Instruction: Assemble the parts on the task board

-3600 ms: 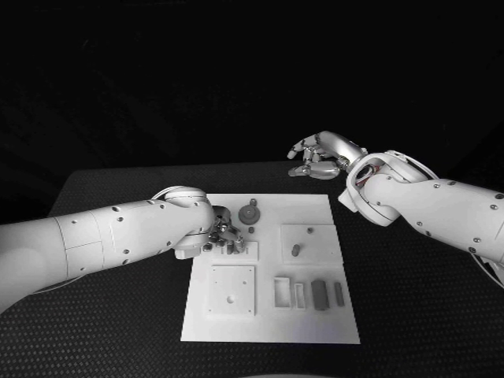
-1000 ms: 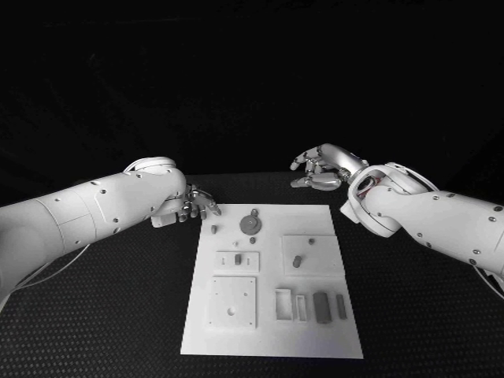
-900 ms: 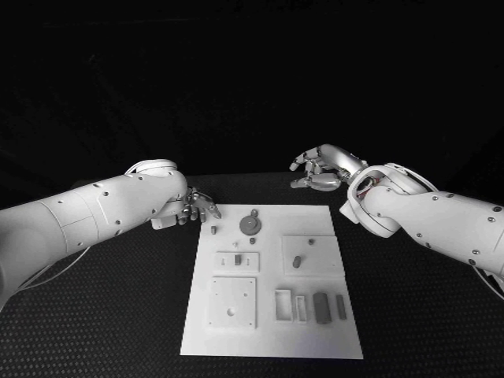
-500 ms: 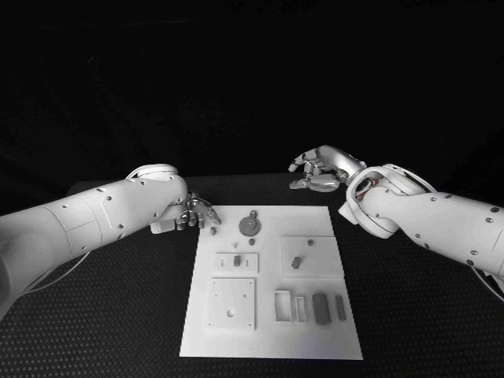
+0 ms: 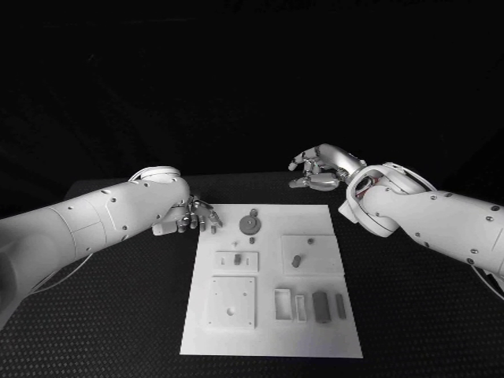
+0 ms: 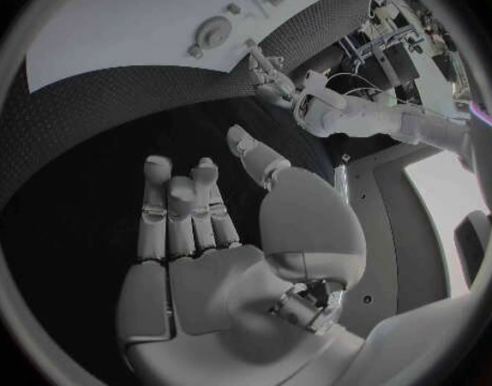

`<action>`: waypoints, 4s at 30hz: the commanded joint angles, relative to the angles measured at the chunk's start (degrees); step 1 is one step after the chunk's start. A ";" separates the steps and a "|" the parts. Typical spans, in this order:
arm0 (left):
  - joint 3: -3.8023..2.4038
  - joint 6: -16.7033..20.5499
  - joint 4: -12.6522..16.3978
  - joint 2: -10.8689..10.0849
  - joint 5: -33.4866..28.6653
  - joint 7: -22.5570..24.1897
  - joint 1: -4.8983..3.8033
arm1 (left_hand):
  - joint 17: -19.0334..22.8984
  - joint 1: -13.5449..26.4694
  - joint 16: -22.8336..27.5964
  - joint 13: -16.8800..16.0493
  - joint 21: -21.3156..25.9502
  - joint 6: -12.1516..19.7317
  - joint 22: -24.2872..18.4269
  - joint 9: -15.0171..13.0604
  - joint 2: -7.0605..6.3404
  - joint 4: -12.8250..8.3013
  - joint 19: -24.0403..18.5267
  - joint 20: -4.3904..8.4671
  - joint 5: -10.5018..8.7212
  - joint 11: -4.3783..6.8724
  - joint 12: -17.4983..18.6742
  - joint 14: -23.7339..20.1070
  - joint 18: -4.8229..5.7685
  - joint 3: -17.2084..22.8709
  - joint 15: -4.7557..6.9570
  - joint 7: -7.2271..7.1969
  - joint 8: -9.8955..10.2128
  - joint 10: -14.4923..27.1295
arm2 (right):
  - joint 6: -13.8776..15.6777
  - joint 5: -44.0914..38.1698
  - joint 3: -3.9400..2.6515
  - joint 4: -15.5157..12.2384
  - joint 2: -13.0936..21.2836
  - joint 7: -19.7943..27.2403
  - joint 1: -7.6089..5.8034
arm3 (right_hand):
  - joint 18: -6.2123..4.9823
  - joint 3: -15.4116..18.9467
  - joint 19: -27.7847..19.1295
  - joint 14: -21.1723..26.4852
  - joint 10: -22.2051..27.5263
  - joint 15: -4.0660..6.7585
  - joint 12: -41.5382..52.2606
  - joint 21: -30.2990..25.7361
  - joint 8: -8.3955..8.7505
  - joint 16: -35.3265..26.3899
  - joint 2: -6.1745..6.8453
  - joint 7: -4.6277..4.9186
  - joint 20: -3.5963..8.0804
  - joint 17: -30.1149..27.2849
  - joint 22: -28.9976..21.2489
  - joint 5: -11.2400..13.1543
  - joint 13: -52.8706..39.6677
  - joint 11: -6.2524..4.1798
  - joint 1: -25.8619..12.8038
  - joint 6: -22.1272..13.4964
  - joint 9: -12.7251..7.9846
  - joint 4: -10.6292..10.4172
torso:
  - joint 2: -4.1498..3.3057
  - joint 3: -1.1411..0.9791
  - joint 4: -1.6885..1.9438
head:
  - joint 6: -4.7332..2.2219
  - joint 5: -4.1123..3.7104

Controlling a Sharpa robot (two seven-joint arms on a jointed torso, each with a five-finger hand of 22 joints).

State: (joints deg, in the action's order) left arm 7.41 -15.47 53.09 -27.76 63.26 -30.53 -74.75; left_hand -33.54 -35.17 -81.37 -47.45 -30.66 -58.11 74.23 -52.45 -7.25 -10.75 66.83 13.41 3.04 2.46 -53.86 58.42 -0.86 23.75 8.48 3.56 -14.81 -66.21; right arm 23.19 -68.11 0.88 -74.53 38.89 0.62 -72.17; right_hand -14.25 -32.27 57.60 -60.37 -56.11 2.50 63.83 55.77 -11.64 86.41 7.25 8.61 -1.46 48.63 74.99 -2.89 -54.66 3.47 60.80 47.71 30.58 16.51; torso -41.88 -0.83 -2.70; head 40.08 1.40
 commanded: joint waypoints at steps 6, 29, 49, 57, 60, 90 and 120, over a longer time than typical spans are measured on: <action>0.02 -0.05 -0.59 0.48 -0.16 1.09 0.34 | 0.12 -0.65 -0.53 -0.11 0.29 -0.05 0.32 0.29 2.69 -1.45 0.06 0.45 -0.20 0.10 -0.35 -0.31 -0.80 -0.28 0.00 0.25 0.12 0.29 | -0.60 -0.03 -0.03 -0.17 0.08 0.53 0.03 | -0.75 0.38 0.05 0.00 0.41 0.10 0.20 -0.16 0.27 0.34 -0.18 1.42 0.25 -0.07 0.67 0.05 0.11 0.08 0.47 -1.01 -0.11 0.01 | -0.07 0.02 -0.04 | 0.18 -0.18; 0.02 0.06 -1.59 1.03 -2.78 3.14 0.44 | 0.47 -4.19 -0.77 0.03 0.53 -0.37 1.10 1.00 8.54 -5.79 0.31 0.36 -0.15 0.10 -0.57 -0.23 -0.62 -0.98 -0.03 0.25 -0.17 0.22 | -0.74 -0.03 -0.03 -0.23 0.00 0.52 0.03 | -0.75 0.41 0.06 0.00 0.41 0.09 0.23 -0.15 0.27 0.36 -0.20 1.43 0.24 -0.08 0.67 0.05 0.15 0.09 0.48 -1.02 -0.13 0.00 | -0.01 -0.02 -0.02 | 0.35 -0.34; 0.02 -0.97 -1.60 1.07 -3.64 3.24 0.45 | 0.78 -10.35 -1.13 0.26 0.72 -0.71 1.68 1.54 8.58 -3.92 0.86 0.30 -0.26 0.06 -0.76 -0.10 -0.41 4.50 -0.11 0.28 -0.65 -0.03 | -0.79 -0.03 -0.03 -0.11 -0.11 0.51 0.03 | -0.75 0.46 0.07 0.00 0.42 0.08 0.26 -0.15 0.27 0.38 -0.20 1.44 0.23 -0.09 0.67 0.05 0.18 0.10 0.43 -1.02 -0.15 -0.02 | 0.01 -0.03 0.00 | 0.30 -0.44; 0.02 0.29 -1.64 1.01 -3.61 3.62 0.45 | 0.83 -13.58 -1.41 0.32 0.38 -1.59 1.91 1.42 10.95 -5.19 1.21 0.36 -0.20 0.27 -0.96 0.24 -0.35 6.53 0.02 0.03 -1.38 -0.46 | -0.79 -0.03 -0.03 -0.10 -0.13 0.54 0.03 | -0.75 0.48 0.07 -0.01 0.42 0.08 0.27 -0.14 0.27 0.39 -0.20 1.44 0.23 -0.09 0.67 0.05 0.19 0.10 0.42 -1.01 -0.16 -0.02 | 0.00 -0.02 -0.01 | 0.33 -0.40; 0.02 0.82 -1.63 0.97 -3.62 3.97 0.46 | 0.89 -15.70 -1.57 0.43 0.10 -2.78 1.91 1.00 11.21 -4.76 1.58 0.43 -0.29 0.66 -1.04 0.58 -0.26 8.76 0.31 -0.39 -2.47 -0.92 | -0.78 -0.03 -0.03 -0.06 -0.16 0.53 0.03 | -0.75 0.49 0.07 -0.01 0.42 0.08 0.28 -0.14 0.27 0.39 -0.21 1.44 0.23 -0.10 0.67 0.05 0.20 0.10 0.41 -1.01 -0.16 -0.02 | 0.00 -0.02 -0.02 | 0.42 -0.40; -0.09 4.72 12.26 -6.93 -12.11 1.78 0.39 | 0.91 -17.87 -2.48 0.52 -1.38 -4.35 2.00 -0.53 11.91 -5.32 2.81 1.10 -0.25 1.57 -1.71 2.25 -0.14 10.58 0.99 -1.38 -5.38 -3.08 | -0.87 -0.02 -0.03 -0.12 0.15 0.51 0.03 | -0.75 0.56 0.07 0.00 0.43 0.07 0.32 -0.15 0.26 0.41 -0.17 1.45 0.21 -0.12 0.66 0.05 0.24 0.11 0.33 -1.01 -0.20 -0.03 | 0.00 -0.05 0.08 | 0.74 -0.41; 2.75 7.19 23.10 -9.66 -6.35 -1.41 0.45 | 1.09 -16.53 -2.59 0.87 -2.10 -5.60 1.89 -1.40 11.98 -5.01 3.68 1.61 -0.22 2.34 -1.66 3.59 -0.15 10.39 1.58 -2.21 -7.87 -4.60 | -1.16 -0.01 -0.03 -0.08 0.32 0.46 0.14 | -0.75 0.58 0.06 0.02 0.45 0.07 0.35 -0.16 0.26 0.41 -0.16 1.44 0.21 -0.14 0.65 0.05 0.30 0.11 0.33 -1.01 -0.23 -0.01 | 0.02 0.01 0.00 | 1.70 -0.27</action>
State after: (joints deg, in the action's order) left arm 10.14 -8.81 75.90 -37.36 56.37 -31.36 -74.29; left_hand -32.47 -50.00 -83.64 -46.67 -32.45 -62.98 74.93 -50.49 2.51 -16.04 69.75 14.25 2.62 4.37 -55.20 60.64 -0.80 34.08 8.80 1.19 -16.81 -70.03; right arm 22.69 -68.08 0.88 -74.56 39.18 0.63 -72.08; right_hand -14.27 -31.95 57.63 -60.27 -56.11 2.40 63.82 55.78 -11.64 86.64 7.25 8.81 -1.44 48.55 74.99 -2.89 -54.42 3.47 60.80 47.72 30.41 16.52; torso -41.85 -0.83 -2.66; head 41.70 1.10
